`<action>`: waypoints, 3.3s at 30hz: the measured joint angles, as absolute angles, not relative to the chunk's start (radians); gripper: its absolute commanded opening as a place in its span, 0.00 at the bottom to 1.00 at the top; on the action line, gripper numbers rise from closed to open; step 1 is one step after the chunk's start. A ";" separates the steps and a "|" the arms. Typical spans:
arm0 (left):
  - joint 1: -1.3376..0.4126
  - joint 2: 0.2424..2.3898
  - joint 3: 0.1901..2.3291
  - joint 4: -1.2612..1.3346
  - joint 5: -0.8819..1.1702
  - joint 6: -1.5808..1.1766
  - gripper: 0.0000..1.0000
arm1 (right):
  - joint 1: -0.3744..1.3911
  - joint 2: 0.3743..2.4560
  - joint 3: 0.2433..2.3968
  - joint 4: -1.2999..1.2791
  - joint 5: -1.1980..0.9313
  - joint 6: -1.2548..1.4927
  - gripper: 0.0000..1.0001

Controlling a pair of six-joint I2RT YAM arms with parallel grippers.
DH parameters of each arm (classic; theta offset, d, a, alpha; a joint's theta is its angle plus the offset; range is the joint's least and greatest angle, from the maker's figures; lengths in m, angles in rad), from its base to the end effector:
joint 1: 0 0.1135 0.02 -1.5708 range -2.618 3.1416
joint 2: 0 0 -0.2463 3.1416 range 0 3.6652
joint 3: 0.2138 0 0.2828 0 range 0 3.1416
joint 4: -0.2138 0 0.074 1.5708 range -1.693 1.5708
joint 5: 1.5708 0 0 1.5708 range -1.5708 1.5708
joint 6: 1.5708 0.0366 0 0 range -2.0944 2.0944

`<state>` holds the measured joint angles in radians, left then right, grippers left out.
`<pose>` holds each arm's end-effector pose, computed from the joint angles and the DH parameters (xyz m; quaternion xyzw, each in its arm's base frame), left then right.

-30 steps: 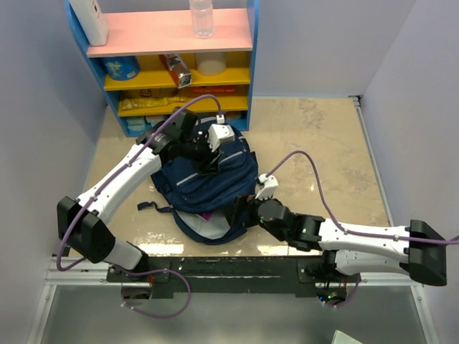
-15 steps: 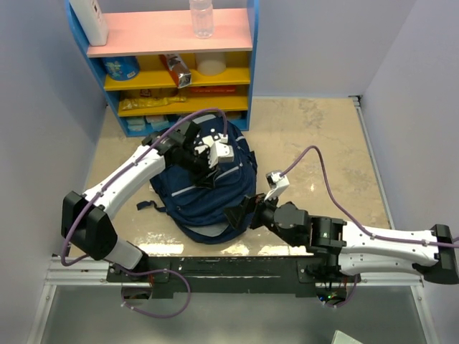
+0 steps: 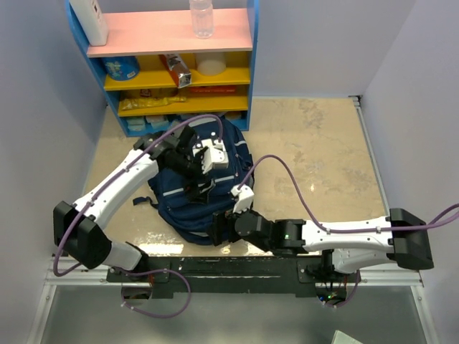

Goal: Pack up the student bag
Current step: Place the book in the student bag, then adjust the student bag at the center of the board.

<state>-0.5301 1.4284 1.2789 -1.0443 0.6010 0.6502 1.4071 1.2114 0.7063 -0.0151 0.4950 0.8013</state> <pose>0.2532 -0.1724 0.2786 0.5682 0.7487 -0.2795 0.1961 0.0655 0.2896 0.2101 -0.1329 0.8373 0.3389 0.4080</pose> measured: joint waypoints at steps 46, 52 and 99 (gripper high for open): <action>0.113 1.512 1.299 -0.959 0.741 0.907 1.00 | 1.005 1.111 0.622 -0.363 0.530 0.871 0.81; 0.113 1.385 1.238 -1.020 0.824 0.998 1.00 | 0.979 1.118 0.761 -0.450 0.541 0.780 0.99; 0.011 1.283 0.958 -0.588 0.833 0.834 0.81 | 1.391 1.589 0.775 -0.111 0.802 1.095 0.80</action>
